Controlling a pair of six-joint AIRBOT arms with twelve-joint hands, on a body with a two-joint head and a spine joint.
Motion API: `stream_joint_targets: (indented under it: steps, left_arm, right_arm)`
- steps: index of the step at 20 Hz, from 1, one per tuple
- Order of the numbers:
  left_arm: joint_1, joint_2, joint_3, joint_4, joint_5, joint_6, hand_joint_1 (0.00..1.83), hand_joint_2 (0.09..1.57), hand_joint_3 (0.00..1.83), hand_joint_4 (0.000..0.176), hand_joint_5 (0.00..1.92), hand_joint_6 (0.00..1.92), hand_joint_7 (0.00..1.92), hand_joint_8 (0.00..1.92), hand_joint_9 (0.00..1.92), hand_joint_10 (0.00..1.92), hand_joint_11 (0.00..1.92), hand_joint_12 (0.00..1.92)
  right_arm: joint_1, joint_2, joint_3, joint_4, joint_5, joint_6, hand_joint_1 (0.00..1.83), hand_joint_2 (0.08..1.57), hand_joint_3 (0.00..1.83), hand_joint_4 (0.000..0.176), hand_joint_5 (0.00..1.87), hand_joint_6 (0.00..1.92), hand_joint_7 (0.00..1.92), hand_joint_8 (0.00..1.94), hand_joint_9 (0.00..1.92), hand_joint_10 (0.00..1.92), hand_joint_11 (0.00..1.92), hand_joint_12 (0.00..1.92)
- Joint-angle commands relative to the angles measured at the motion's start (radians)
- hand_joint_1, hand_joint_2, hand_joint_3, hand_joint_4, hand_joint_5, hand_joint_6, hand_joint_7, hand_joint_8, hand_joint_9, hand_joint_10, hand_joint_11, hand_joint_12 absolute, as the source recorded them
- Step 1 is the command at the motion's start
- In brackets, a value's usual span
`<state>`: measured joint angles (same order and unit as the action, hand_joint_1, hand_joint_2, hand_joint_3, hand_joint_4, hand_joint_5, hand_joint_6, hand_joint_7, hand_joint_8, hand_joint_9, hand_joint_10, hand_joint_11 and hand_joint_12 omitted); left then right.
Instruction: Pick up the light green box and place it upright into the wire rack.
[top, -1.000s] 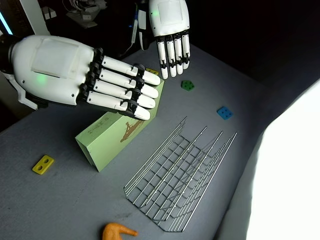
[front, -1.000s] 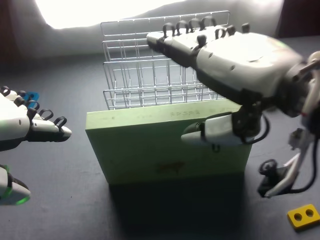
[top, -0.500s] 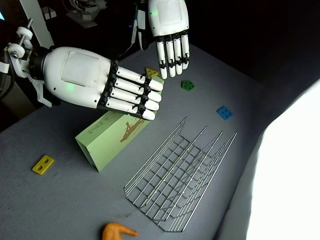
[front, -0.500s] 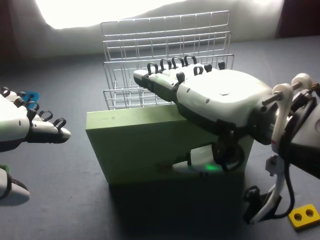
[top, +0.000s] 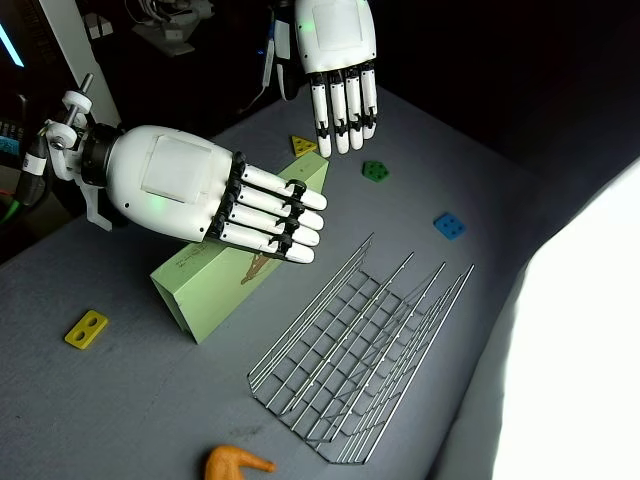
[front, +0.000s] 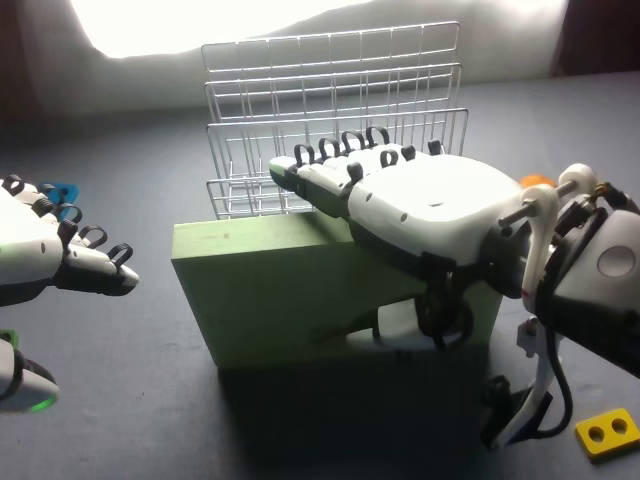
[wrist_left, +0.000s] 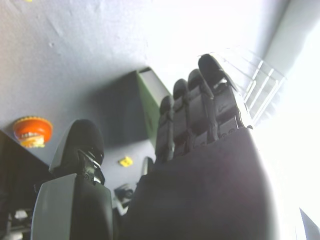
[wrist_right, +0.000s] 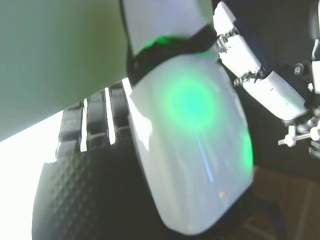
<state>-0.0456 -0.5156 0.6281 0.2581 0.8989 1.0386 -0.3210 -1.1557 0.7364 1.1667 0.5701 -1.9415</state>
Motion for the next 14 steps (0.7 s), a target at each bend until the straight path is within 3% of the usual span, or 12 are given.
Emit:
stream_joint_targets:
  steps: [1, 9, 11, 14]
  left_arm:
    - [-0.008, 0.000, 0.000, 0.027, -0.061, 0.001, 0.54, 1.23, 0.00, 0.018, 0.17, 0.01, 0.22, 0.00, 0.19, 0.01, 0.00, 0.79]
    - [-0.007, -0.001, 0.003, 0.027, -0.061, 0.001, 0.54, 1.23, 0.00, 0.024, 0.18, 0.01, 0.20, 0.00, 0.19, 0.00, 0.00, 0.81]
    - [-0.007, -0.001, 0.003, 0.027, -0.061, 0.001, 0.54, 1.24, 0.00, 0.024, 0.18, 0.01, 0.20, 0.00, 0.19, 0.00, 0.00, 0.81]
    - [-0.007, -0.001, 0.002, 0.027, -0.061, 0.001, 0.54, 1.23, 0.00, 0.024, 0.17, 0.00, 0.20, 0.00, 0.18, 0.00, 0.00, 0.78]
  right_arm:
    - [0.007, 0.001, 0.001, -0.052, 0.050, 0.001, 1.23, 0.94, 0.01, 0.000, 0.00, 0.00, 0.01, 0.00, 0.00, 0.00, 0.00, 0.00]
    - [-0.002, -0.009, 0.016, -0.052, 0.050, 0.000, 1.20, 0.97, 0.01, 0.000, 0.03, 0.01, 0.03, 0.01, 0.03, 0.01, 0.04, 0.02]
    - [-0.003, -0.009, 0.018, -0.052, 0.050, -0.002, 1.21, 0.97, 0.00, 0.000, 0.04, 0.00, 0.05, 0.00, 0.05, 0.00, 0.00, 0.28]
    - [-0.005, -0.009, 0.019, -0.052, 0.050, -0.003, 1.22, 0.97, 0.00, 0.000, 0.05, 0.00, 0.05, 0.00, 0.05, 0.00, 0.00, 0.34]
